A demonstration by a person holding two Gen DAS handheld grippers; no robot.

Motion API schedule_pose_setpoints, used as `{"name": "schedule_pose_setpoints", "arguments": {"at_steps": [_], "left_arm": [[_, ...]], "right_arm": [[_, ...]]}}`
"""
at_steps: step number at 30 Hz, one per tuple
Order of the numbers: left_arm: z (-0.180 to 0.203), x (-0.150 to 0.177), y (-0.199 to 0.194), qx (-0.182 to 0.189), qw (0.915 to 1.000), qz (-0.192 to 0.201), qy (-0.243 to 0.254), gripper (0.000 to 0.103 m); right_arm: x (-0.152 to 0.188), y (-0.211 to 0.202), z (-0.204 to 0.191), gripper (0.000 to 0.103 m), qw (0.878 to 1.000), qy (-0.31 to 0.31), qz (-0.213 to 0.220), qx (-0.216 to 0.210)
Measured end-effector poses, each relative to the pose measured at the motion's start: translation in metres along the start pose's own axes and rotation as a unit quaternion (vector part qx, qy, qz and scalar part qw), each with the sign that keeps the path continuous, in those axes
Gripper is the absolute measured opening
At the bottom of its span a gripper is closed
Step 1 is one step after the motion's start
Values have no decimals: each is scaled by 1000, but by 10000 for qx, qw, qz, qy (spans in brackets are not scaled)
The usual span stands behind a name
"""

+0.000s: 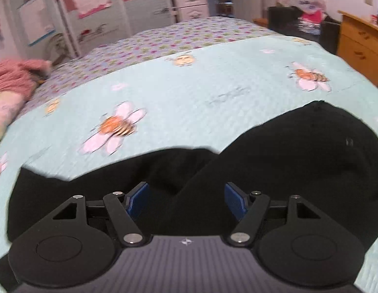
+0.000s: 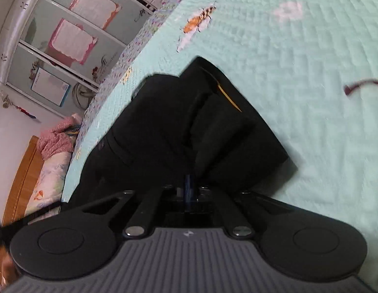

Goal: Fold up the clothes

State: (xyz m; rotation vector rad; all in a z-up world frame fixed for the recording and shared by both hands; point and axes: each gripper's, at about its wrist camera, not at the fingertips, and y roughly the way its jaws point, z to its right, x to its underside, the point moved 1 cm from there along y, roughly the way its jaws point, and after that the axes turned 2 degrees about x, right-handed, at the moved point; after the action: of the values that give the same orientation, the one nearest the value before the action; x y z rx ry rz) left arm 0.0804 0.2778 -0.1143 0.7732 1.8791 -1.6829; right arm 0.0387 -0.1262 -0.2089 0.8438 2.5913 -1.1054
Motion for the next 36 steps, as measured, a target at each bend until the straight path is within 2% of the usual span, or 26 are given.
{"name": "schedule_pose_setpoints", "arguments": {"at_steps": [3, 6, 11, 12, 13, 14, 15, 16, 18, 22, 25, 28, 31, 33, 35, 36], "left_arm": [[7, -24, 27, 490, 9987, -138, -22, 72], [11, -40, 55, 812, 9960, -335, -138, 72], [11, -41, 86, 1118, 9903, -813, -165, 70], [11, -39, 88, 1233, 9883, -876, -171, 63], [12, -35, 88, 1398, 9855, -949, -161, 48], [13, -31, 86, 1465, 9838, -1030, -96, 38], [17, -27, 81, 1386, 9850, -1023, 56, 18], [21, -22, 74, 1321, 9860, -1000, 203, 15], [29, -11, 48, 1495, 9848, -824, 315, 14], [50, 27, -27, 2292, 9703, -471, 608, 13], [60, 59, -65, 2531, 9637, -427, 737, 14], [66, 88, -87, 2799, 9548, -582, 811, 14], [91, 120, -105, 2996, 9432, -772, 1212, 15], [108, 141, -115, 3149, 9322, -931, 1524, 18], [121, 162, -121, 3358, 9192, -1146, 1709, 23], [121, 170, -121, 3388, 9177, -1225, 1674, 25]], "right_arm": [[-1, -7, 5, 0, 10000, -46, 50, -13], [-2, -14, 14, 0, 9998, 117, 113, -108], [3, -10, 20, 0, 9996, 179, 131, -178], [3, -9, 20, 0, 9996, 188, 132, -185], [5, -8, 20, 0, 9995, 192, 146, -188], [6, -8, 19, 0, 9995, 195, 161, -191], [8, -7, 19, 0, 9995, 198, 175, -194], [10, -7, 19, 0, 9994, 197, 202, -205], [11, -9, 23, 0, 9991, 221, 261, -240], [24, -6, 18, 0, 9979, 417, 363, -324], [35, -9, 12, 0, 9977, 434, 410, -319], [41, -20, 13, 6, 9979, 462, 372, -261], [52, -38, 12, 28, 9980, 428, 451, -94], [58, -51, 15, 46, 9976, 480, 492, 97], [66, -67, 18, 50, 9962, 571, 555, 364], [67, -77, 22, 50, 9951, 615, 602, 483]]}}
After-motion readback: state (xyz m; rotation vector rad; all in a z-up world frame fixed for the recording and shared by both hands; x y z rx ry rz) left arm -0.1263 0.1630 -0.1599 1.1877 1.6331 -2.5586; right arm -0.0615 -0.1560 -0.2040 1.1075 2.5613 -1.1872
